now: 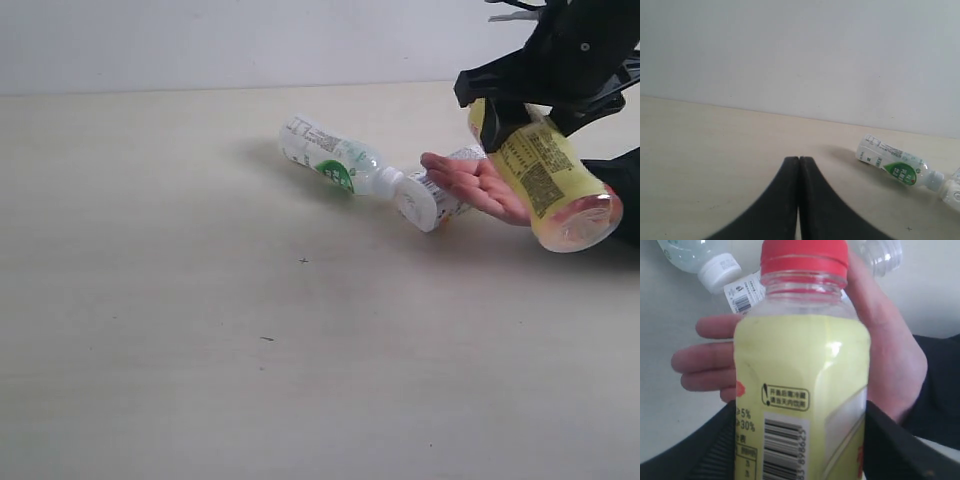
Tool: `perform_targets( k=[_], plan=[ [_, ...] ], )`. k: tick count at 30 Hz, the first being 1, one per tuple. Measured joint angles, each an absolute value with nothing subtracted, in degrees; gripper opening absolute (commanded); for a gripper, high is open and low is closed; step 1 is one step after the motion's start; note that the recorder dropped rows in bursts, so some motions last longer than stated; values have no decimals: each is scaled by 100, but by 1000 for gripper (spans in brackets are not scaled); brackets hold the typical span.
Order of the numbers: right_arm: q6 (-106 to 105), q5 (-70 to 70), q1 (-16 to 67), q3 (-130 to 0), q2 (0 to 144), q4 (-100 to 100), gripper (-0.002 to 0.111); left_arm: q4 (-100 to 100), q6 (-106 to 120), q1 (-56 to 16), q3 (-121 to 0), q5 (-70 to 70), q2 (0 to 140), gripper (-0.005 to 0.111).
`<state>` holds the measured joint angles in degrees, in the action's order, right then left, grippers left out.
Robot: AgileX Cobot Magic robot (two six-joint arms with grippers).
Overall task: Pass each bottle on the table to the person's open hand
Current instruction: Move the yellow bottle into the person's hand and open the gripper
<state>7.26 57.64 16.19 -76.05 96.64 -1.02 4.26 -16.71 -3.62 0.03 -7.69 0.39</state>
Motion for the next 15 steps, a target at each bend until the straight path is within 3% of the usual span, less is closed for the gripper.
perform_targets(
  k=[15],
  plan=[
    [1109,5086,1619,-7702,10166,-541,0,426,-1671,-362,3,-769,39,2]
  ],
)
